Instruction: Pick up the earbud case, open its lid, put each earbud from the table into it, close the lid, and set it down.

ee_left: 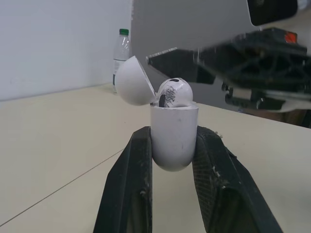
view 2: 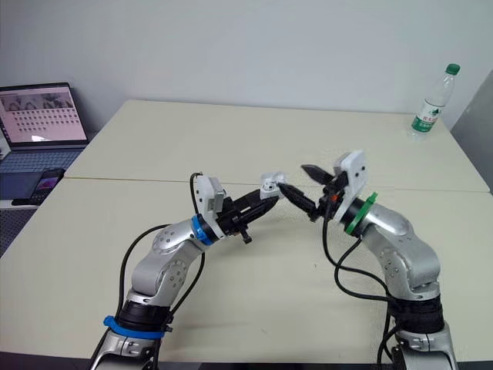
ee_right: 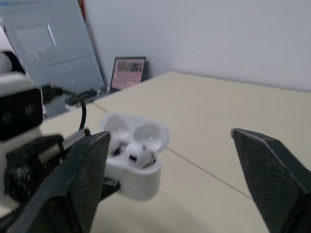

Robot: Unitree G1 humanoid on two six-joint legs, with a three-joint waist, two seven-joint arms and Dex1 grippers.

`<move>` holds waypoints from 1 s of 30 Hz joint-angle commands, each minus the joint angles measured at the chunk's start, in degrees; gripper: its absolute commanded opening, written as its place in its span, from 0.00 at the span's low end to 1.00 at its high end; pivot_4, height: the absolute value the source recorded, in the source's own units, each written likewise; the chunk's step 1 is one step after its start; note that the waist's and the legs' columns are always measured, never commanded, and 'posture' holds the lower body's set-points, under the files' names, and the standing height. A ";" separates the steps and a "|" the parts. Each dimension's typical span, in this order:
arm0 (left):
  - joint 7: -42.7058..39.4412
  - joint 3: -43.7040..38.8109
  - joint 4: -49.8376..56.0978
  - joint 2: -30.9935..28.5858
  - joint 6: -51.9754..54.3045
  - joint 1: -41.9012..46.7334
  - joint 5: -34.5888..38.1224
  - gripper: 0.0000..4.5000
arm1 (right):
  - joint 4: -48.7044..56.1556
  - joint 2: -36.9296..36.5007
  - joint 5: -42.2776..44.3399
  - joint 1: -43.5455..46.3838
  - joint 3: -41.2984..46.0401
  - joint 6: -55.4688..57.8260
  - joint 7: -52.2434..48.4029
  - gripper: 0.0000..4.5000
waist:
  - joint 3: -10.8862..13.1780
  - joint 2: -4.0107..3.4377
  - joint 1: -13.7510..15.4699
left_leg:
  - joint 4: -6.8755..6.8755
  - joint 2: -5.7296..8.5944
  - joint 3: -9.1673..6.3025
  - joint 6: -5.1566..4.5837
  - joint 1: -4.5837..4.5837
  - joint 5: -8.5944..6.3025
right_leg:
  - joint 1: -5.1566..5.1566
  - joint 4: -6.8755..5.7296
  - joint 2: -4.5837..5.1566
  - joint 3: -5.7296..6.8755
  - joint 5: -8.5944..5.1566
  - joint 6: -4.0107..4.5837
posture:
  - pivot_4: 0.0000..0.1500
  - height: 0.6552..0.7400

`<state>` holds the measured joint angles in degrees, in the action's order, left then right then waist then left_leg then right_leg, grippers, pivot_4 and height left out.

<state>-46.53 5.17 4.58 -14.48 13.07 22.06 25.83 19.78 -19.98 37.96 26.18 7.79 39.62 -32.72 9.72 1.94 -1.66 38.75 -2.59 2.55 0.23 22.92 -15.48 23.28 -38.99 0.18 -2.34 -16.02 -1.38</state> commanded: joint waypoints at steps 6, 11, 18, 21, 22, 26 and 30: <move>-8.94 -2.14 1.31 -3.87 8.35 2.57 9.59 0.17 | -7.01 -5.03 15.72 3.26 8.06 10.88 -2.83 0.98 | 0.00 0.00 -0.01 | -0.01 0.01 0.02 0.00 0.01 0.00 | 0.00 0.02 0.00 -0.01 0.00 0.00 | 1.00 0.95; -16.52 -2.43 0.36 -6.91 16.30 3.81 16.57 0.17 | -11.83 -9.23 13.51 3.54 4.45 11.46 -8.22 0.77 | 0.05 -0.07 -0.05 | -0.01 0.00 0.02 -0.01 0.00 0.00 | 0.01 0.02 -0.04 -0.01 -0.01 0.00 | 1.00 0.95; -22.08 -1.57 -2.73 -8.10 18.62 6.28 16.82 0.17 | -13.37 -12.91 12.46 3.84 -1.52 13.24 -16.11 0.17 | 0.07 -0.08 -0.06 | -0.01 0.00 0.01 -0.01 0.01 0.00 | 0.02 0.03 -0.07 -0.01 -0.01 -0.01 | 1.00 0.95; -23.06 -1.09 -3.26 -8.09 19.13 6.78 16.26 0.17 | -12.79 -12.36 13.38 4.07 -1.85 13.77 -16.91 0.00 | 0.07 -0.07 -0.04 | -0.01 0.00 0.01 -0.01 0.02 0.00 | 0.02 0.04 -0.07 -0.01 -0.01 -0.01 | 1.00 0.95; -23.50 -0.74 -3.41 -8.33 19.15 6.86 15.80 0.17 | -12.53 -12.06 13.78 4.19 -1.90 14.08 -17.02 0.00 | 0.07 -0.07 -0.05 | -0.02 0.00 0.01 -0.01 0.03 -0.01 | 0.02 0.04 -0.06 -0.01 -0.01 -0.01 | 1.00 0.95; -24.40 0.18 -3.89 -8.91 19.29 6.78 14.51 0.17 | -10.85 -10.89 16.93 4.27 -1.21 16.16 -17.45 0.00 | 0.07 -0.07 -0.06 | -0.02 -0.02 0.00 -0.01 0.02 -0.01 | 0.02 0.05 -0.07 -0.01 -0.01 -0.01 | 1.00 0.95; -24.25 -0.03 -4.06 -8.50 19.00 6.68 14.08 0.17 | -8.19 -10.87 21.44 3.80 -0.31 18.66 -18.49 0.00 | 0.08 -0.07 -0.05 | -0.02 -0.01 -0.01 -0.01 0.03 -0.01 | 0.02 0.05 -0.06 0.00 -0.01 -0.01 | 1.00 0.95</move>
<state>-70.66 5.76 -0.17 -23.11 32.40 28.01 39.65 8.39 -30.56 55.92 29.25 5.68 57.28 -49.66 9.79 1.86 -1.71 38.73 -2.61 2.55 0.22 22.96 -15.48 23.30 -38.93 0.13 -2.35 -16.02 -1.39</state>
